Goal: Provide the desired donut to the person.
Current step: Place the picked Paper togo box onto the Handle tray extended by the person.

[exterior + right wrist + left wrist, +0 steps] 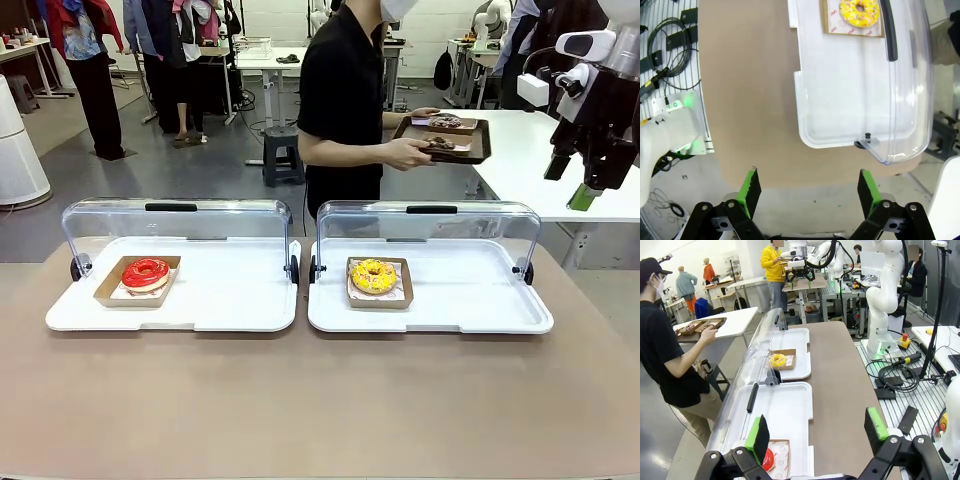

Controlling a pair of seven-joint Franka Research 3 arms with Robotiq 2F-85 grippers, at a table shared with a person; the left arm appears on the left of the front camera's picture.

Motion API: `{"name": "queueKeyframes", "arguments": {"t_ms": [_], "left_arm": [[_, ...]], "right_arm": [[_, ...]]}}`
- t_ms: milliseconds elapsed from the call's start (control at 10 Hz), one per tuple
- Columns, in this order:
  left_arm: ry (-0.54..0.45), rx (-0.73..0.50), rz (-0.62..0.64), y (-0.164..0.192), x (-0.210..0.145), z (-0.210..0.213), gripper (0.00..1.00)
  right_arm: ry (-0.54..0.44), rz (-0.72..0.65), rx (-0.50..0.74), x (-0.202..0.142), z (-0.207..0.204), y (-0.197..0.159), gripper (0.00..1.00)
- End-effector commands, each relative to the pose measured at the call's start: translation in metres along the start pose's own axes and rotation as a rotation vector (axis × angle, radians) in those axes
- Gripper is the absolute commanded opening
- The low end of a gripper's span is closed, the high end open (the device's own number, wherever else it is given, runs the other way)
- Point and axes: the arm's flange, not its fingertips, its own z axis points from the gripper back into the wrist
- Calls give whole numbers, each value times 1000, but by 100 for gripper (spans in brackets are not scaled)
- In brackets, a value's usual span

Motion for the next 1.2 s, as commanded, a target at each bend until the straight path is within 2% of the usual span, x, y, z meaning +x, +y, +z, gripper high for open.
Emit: {"name": "queueKeyframes", "arguments": {"t_ms": [0,100,200,300,400,500,600,700,900,1100], "left_arm": [[-9,-2,-5,-1,2,1,100],[-9,-2,-5,-1,2,1,100],[-9,-2,-5,-1,2,1,100],[-9,-2,-5,-1,2,1,100],[-9,-2,-5,-1,2,1,100],[-9,-2,-5,-1,2,1,100],[-9,-2,-5,-1,2,1,100],[-9,-2,-5,-1,2,1,100],[-9,-2,-5,-1,2,1,100],[-9,-2,-5,-1,2,1,100]], "right_arm": [[11,3,5,-1,2,1,100],[0,0,0,0,0,0,100],[-285,19,121,-31,-4,-13,100],[-429,0,158,-54,-10,-18,100],[-668,3,186,-88,-15,-23,100],[-863,47,165,-113,-14,-25,100],[-1000,105,144,-136,-14,-24,100],[-1084,36,153,-155,-19,-25,100],[-1122,-4,61,-193,-25,-15,100],[-1104,-78,60,-216,-29,-8,100]]}}
